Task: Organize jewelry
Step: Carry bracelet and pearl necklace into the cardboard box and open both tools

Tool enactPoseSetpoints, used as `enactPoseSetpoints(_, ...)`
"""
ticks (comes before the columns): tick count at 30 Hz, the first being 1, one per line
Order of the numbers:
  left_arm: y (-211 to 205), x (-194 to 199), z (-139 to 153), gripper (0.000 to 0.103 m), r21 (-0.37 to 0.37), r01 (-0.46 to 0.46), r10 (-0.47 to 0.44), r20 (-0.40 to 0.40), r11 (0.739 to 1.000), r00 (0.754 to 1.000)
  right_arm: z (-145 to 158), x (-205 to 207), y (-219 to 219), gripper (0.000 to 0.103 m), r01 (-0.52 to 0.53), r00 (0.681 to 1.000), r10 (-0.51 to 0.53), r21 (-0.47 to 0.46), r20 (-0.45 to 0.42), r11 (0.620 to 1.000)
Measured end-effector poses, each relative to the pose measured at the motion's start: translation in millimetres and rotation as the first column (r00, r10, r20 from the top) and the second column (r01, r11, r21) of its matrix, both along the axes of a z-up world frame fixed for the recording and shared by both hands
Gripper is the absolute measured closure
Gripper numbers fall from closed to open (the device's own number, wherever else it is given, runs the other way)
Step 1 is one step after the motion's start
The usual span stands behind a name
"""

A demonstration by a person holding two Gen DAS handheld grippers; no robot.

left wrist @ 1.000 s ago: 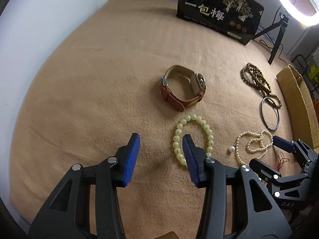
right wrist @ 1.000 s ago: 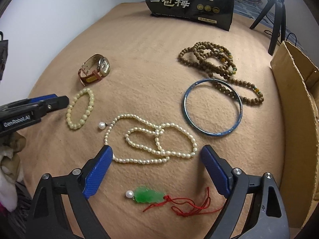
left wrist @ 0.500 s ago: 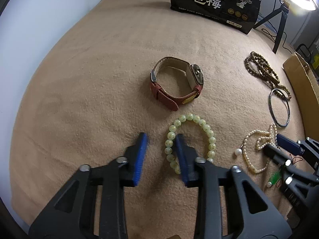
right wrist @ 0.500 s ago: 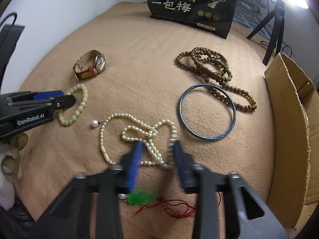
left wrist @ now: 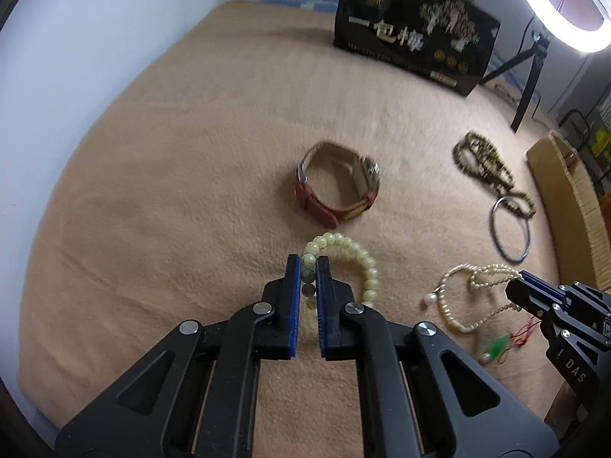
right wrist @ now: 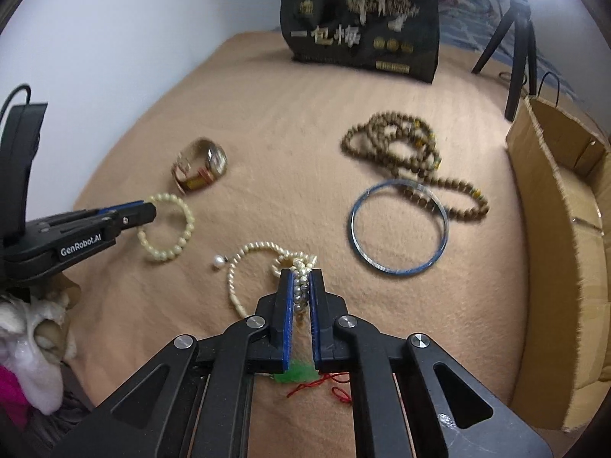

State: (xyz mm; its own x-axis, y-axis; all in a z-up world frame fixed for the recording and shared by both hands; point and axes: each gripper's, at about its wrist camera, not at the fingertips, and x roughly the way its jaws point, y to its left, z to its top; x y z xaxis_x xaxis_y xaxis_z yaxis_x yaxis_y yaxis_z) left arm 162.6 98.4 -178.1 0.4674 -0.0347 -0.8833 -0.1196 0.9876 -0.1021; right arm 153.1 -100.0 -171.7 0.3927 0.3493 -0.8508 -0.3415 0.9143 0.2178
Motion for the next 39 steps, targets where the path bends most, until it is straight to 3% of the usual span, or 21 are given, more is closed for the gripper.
enactPoseSetpoints(17,-38,-17,77,0.098,-0.102,0.076,-0.057,0.181,0.992,0.982,75,-18,-45,0.097,0.072,0.985,-0.089,0.112,0.148,0.991)
enactPoseSetpoints(32,-113,-25,114,0.098,-0.129,0.205,-0.168,0.250,0.970,0.954,119,-20,-133,0.097,0.227,0.932,-0.268,0.182,0.245,0.957)
enactPoseSetpoints(39,-158,-27,120,0.098,-0.150,0.299,-0.253,0.263,0.942,0.931,128,-15,-172,0.097,0.306,0.904,-0.343,0.172,0.256,0.936)
